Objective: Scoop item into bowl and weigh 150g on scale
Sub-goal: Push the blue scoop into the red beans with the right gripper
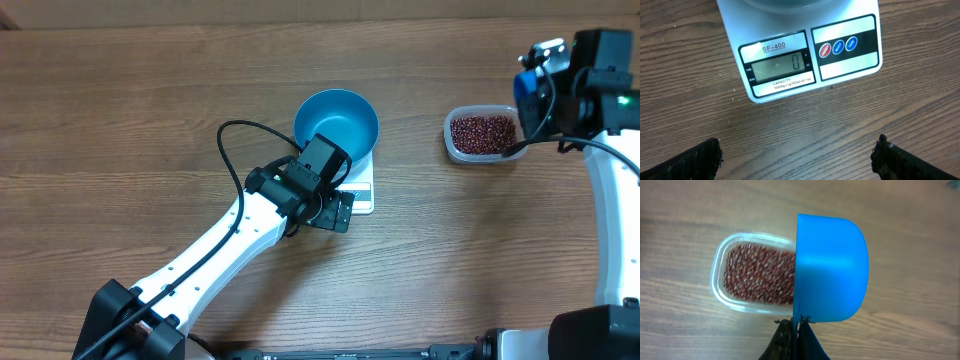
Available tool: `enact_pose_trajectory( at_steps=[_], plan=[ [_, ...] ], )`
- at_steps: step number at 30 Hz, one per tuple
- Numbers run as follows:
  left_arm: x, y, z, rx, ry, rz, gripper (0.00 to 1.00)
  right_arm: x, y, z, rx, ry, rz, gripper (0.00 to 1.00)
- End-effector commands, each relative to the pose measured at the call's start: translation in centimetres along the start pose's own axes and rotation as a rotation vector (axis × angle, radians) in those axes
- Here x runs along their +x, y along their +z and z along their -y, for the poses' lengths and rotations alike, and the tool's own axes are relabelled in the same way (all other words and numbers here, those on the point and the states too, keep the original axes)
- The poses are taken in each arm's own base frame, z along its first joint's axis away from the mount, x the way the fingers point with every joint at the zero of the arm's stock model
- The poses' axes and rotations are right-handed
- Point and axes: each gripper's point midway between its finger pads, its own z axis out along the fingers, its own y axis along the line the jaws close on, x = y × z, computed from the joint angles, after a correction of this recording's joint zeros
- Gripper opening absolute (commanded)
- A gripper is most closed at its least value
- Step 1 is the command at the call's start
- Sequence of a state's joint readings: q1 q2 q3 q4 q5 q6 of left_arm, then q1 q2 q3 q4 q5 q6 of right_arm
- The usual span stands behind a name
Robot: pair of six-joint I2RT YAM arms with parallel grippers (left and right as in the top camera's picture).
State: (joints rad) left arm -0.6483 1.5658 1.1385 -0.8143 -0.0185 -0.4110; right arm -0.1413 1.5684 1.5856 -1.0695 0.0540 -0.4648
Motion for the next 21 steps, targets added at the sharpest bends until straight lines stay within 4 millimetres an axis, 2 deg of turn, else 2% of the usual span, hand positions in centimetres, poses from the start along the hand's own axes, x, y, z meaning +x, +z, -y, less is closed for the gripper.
enact_pose_trajectory(
  at_steps=[1,6,11,17,21],
  plan=[
    [0.3,0.3,0.1,0.007,0.019,-0.013,1.0,-1.5,-1.5,0.7,0.033,-0.018,0.047,0.03],
    [0.3,0.3,0.1,0.007,0.019,-0.013,1.0,0.8,0.3,-0.3,-0.019,-0.025,-0.076,0.03],
    [0.3,0.3,0.1,0.007,0.019,-0.013,1.0,2.9,3.9,-1.5,-0.078,-0.033,-0.211,0.03],
    [0.3,0.3,0.1,0.007,0.019,-0.013,1.0,3.6,7.8,-2.8,-0.118,-0.057,-0.285,0.03],
    [0.3,0.3,0.1,0.007,0.019,-0.013,1.0,3.7,9.2,-3.0,-0.115,-0.072,-0.302,0.03]
  ],
)
